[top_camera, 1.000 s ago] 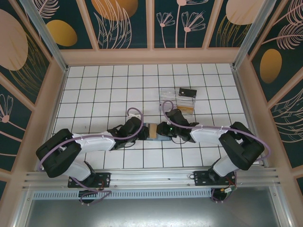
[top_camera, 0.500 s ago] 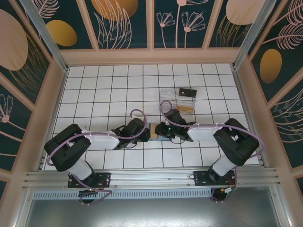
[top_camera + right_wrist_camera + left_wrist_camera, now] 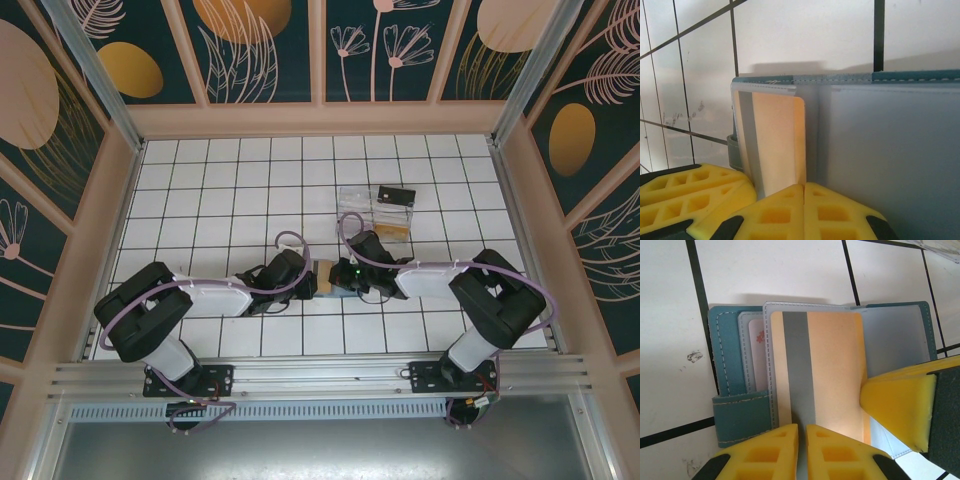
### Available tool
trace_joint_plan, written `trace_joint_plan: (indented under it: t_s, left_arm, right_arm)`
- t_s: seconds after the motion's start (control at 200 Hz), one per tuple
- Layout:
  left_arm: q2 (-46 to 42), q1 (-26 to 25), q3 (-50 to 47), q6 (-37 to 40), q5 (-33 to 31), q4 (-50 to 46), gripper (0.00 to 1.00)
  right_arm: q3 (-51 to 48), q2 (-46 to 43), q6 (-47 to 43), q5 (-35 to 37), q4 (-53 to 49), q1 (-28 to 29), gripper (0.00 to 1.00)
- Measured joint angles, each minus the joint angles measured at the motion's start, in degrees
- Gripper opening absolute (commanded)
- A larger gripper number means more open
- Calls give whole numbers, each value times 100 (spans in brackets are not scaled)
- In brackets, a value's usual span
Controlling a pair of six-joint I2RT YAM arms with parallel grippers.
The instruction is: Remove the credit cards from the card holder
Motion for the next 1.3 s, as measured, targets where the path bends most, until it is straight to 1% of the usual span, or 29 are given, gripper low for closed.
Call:
trace_joint_plan:
  t_s: [0.155, 0.52, 0.746, 0.916, 1.106, 1.196, 1.231, 1.301]
  left_arm:
    - [0, -2, 0, -11, -31, -26, 11]
    - [22, 0, 2, -46, -59, -109, 9]
    - [22, 2, 2, -46, -59, -111, 9]
    - [22, 4, 31, -44, -59, -155, 9]
    - [-9, 4, 87, -42, -50, -280, 10]
    - [-122, 4, 87, -33, -28, -315, 13]
    - [-188, 4, 87, -11, -11, -315, 16]
    - [-367, 4, 87, 61, 2, -304, 26]
  right_arm:
    - [-105, -2, 2, -96, 146, -79, 0]
    - [-490, -321, -24, -258, 238, -387, 0]
    - [-815, -789, -136, -306, 157, -645, 0]
    - [-1016, -1539, -310, -299, -201, -935, 0]
    - [-951, -2592, -739, -175, -986, -1008, 0]
    - [-713, -2935, -1012, 22, -1515, -1008, 0]
    - [-566, -3036, -1145, 105, -1731, -1008, 0]
    - [-162, -3161, -1453, 310, -2179, -1005, 0]
